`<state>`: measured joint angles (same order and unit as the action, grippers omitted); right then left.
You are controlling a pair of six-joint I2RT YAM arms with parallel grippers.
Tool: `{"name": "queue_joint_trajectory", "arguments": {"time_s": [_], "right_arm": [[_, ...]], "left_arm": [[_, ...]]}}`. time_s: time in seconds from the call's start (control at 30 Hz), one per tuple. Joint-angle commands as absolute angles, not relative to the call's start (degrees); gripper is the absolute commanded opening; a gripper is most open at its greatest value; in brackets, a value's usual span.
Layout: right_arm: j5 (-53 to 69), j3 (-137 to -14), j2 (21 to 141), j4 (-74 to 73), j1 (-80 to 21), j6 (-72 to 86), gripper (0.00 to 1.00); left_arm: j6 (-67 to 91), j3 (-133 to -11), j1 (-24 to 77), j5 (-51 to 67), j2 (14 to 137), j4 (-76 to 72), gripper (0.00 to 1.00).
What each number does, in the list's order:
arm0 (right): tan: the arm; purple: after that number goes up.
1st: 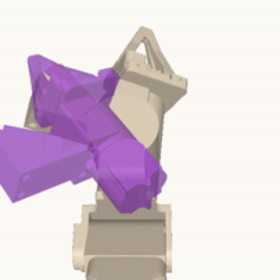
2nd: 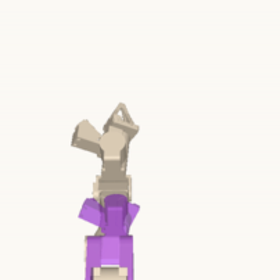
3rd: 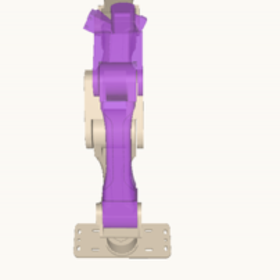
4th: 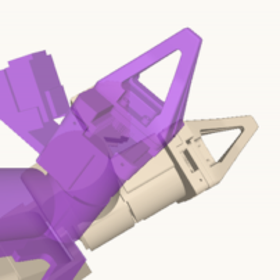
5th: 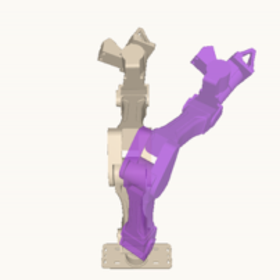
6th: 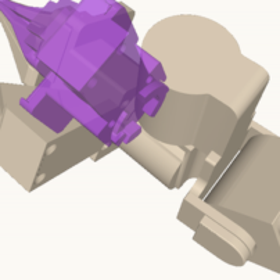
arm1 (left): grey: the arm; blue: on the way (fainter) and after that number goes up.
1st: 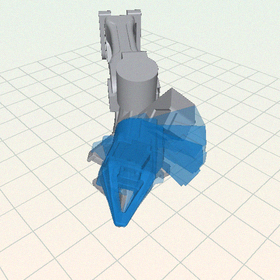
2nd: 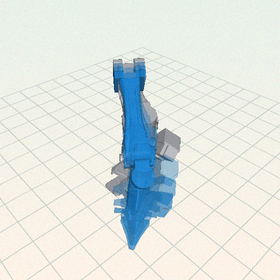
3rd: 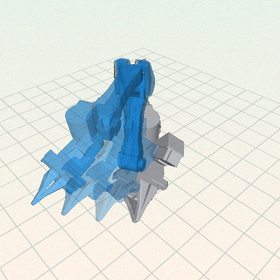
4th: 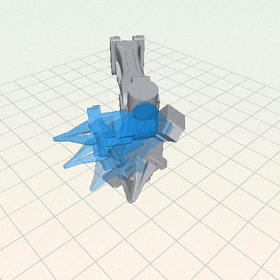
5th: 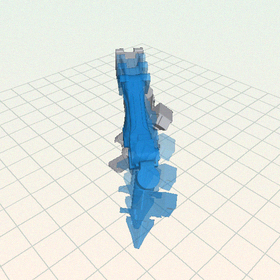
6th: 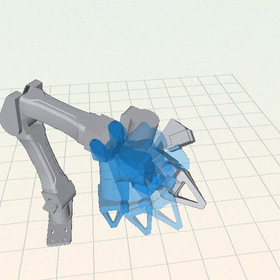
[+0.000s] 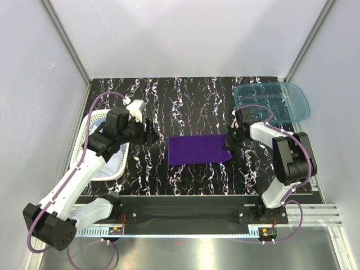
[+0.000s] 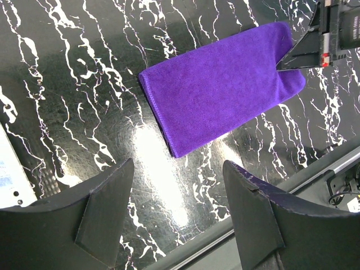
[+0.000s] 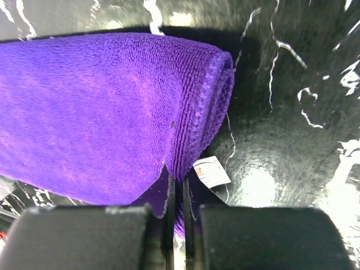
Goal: Fold and stack the towels
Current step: Neatly place the folded towel into the bin
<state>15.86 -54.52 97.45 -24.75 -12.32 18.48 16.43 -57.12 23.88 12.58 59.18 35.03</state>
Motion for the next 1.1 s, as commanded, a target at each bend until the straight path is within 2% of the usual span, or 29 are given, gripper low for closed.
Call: {"name": "queue_joint_trajectory", "arguments": {"time_s": [0.0,0.23,0.53,0.73,1.07], "right_arm": [[15.4,-59.8,97.5,-26.8,-12.2,16.6,0.0],[11.4,-71.6,101.9,-37.1,-12.1,11.0,0.0],[4.2,-96.6,111.2,-49.9,-12.0,4.4,0.0],[3.9,-109.9,117.2,-56.1,-7.9,0.9,0.0],[7.8,-116.8,118.1,-57.7,1.2,0.4,0.0]], "left_arm": [[15.6,-57.3,23.7,10.6,58.0,33.4,0.7],[15.5,-57.3,23.7,8.4,57.9,34.0,0.7],[15.2,-57.7,23.5,8.2,58.9,34.6,0.7],[15.2,-57.4,23.5,9.1,57.9,33.9,0.7],[14.9,-57.6,23.2,9.1,58.6,34.3,0.71]]}}
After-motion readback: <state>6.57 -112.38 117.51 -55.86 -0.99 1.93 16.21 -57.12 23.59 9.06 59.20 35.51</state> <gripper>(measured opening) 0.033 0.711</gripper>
